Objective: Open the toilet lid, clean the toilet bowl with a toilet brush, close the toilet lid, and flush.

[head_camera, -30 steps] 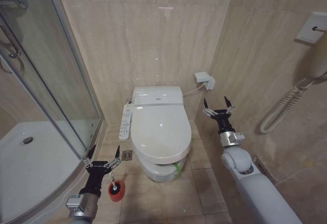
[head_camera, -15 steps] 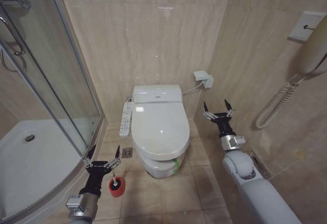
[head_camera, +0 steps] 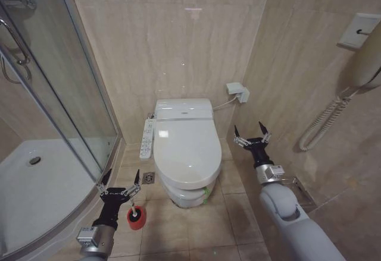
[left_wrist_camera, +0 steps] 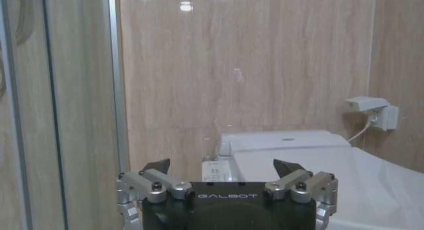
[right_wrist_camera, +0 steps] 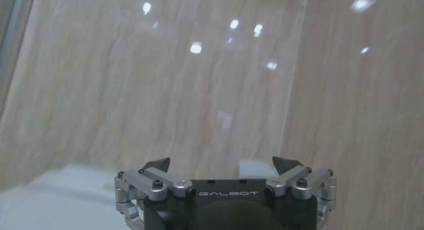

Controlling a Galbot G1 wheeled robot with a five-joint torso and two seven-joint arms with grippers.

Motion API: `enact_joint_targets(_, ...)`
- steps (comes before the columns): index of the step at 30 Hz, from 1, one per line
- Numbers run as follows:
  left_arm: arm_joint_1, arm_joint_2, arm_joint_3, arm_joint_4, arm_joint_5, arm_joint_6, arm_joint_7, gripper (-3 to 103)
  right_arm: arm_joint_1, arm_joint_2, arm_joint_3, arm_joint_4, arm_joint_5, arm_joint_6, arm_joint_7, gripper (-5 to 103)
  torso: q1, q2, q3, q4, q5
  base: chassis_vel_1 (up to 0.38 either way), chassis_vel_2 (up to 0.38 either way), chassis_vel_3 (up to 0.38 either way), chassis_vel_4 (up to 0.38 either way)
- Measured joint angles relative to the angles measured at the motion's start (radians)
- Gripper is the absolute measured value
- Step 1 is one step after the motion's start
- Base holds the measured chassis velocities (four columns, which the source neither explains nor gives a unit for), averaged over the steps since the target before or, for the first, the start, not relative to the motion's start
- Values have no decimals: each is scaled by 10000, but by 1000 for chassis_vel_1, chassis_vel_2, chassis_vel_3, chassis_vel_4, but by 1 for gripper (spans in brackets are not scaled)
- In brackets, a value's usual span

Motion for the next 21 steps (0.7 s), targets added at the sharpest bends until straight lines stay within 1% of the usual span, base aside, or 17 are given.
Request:
enact_joint_targets(1,0,0,0,0,-1,0,0,100,-138,-30,52,17,47,-156,-159,100,0,0,0,0,0,0,0,0,0)
enact_joint_targets(2,0,0,0,0,-1,0,0,100,-138,-30,52,17,47,-156,-159,100,0,0,0,0,0,0,0,0,0)
enact_joint_targets(6,0,0,0,0,0,0,0,100,-891,-28,220,547,354,-1113,-596,100,0,0,0,-1,0,0,0,0,0)
enact_joint_targets(8,0,0,0,0,0,0,0,100,-1034,30,231,666,349,-1259,-611,100,0,0,0,-3,-1,0,0,0,0)
enact_joint_targets(13,1,0,0,0,0,0,0,100,-1372,708,529,1067,141,-2130,-287,100,0,0,0,2,-1,0,0,0,0)
enact_joint_targets(14,1,0,0,0,0,0,0,100,-1372,708,529,1067,141,-2130,-287,100,0,0,0,2,-1,0,0,0,0)
enact_joint_targets(18,0,0,0,0,0,0,0,100,-1626,1113,889,1347,75,-2308,-158,100,0,0,0,0,0,0,0,0,0)
enact_joint_targets(21,0,0,0,0,0,0,0,100,-1812,1190,998,1601,67,-2360,-143,100,0,0,0,0,-1,0,0,0,0)
